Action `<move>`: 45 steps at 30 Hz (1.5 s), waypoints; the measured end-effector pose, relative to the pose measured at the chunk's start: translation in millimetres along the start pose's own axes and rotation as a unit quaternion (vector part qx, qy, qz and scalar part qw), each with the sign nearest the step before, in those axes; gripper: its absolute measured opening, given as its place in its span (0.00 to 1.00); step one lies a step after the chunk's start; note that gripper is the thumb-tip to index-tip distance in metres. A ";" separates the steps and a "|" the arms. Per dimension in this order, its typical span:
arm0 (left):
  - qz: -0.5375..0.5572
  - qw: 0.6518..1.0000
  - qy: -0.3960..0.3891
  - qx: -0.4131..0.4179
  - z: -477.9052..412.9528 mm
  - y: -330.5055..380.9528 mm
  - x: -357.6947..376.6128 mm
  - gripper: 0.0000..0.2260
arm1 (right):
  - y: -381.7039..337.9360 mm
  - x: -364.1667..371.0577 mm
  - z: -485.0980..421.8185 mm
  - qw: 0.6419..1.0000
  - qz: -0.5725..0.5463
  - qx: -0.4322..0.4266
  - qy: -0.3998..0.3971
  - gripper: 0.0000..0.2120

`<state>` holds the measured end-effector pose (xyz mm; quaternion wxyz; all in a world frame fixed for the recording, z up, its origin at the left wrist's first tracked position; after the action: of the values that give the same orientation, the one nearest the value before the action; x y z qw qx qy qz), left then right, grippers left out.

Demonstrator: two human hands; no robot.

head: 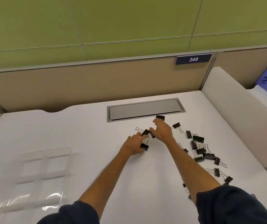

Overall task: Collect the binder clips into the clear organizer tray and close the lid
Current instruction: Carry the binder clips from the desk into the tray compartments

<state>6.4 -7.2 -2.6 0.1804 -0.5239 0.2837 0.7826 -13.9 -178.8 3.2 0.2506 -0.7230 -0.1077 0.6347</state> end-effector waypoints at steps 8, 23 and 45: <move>-0.063 0.998 0.022 -0.008 -6.5 -0.5 26.3 0.22 | 15.0 17.9 8.1 0.996 0.045 0.047 -0.052 0.24; -0.063 0.995 0.079 0.000 8.5 5.8 41.7 0.15 | 31.9 26.3 38.7 0.993 0.095 0.066 -0.026 0.16; 0.000 0.971 0.215 -0.104 93.0 -81.3 -33.6 0.12 | -99.2 48.5 33.1 0.993 0.069 -0.083 0.056 0.15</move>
<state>-0.2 115.1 34.7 0.0599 -0.6961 0.2326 0.6766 -21.7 -63.9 8.6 0.1509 -0.7812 -0.0961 0.5981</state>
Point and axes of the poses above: each hand's wrist, its own z-axis away from the middle knuckle, its own x-axis out of the palm, y = z × x, the point moved 1 cm from there along -z, towards the middle knuckle, and after that the axes turned 7 degrees about -x, right-handed, at the moved point
